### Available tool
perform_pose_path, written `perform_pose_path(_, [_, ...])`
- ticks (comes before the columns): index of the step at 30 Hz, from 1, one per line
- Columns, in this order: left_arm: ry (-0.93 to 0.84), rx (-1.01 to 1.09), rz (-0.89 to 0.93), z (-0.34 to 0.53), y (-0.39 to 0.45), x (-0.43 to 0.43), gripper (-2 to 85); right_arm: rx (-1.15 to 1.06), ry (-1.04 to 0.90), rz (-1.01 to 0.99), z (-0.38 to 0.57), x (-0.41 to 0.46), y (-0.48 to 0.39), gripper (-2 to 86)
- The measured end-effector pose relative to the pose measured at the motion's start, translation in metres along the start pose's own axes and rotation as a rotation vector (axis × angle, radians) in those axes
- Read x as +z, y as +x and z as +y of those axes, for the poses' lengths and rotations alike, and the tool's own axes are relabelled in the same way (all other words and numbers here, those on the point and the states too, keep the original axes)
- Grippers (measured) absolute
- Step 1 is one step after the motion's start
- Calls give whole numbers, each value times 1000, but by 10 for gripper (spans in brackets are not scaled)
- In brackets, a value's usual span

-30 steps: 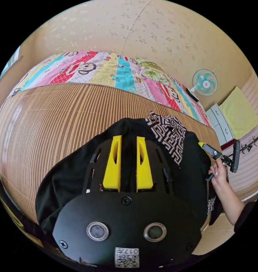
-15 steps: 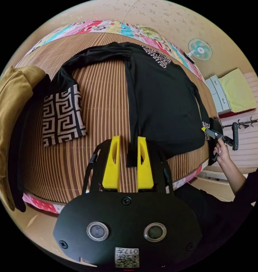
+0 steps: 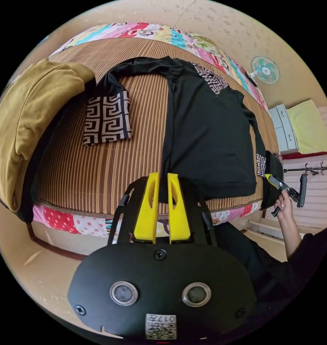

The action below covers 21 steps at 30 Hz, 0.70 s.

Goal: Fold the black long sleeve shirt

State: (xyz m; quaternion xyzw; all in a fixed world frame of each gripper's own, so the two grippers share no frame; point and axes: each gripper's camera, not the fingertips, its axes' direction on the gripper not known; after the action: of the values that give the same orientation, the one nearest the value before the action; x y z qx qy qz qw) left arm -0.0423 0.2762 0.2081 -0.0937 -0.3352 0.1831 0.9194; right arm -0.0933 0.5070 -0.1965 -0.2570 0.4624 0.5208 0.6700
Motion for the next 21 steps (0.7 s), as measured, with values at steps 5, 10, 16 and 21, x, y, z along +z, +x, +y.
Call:
perform_pose_path(5, [-1, 45, 28, -8, 27, 17, 50, 3, -25, 1, -45, 63, 38, 107])
perform_pose_path(10, [13, 87, 51, -7, 67, 38, 51, -170, -194, 0, -73, 149, 29, 85])
perform_pose_path(16, [-16, 65, 87, 0, 101, 70, 51, -146, -50, -600, -109, 102, 97, 10])
perform_pose_path(21, [-53, 98, 99, -1, 130, 106, 50, 49, 124, -983, -126, 87, 230, 6])
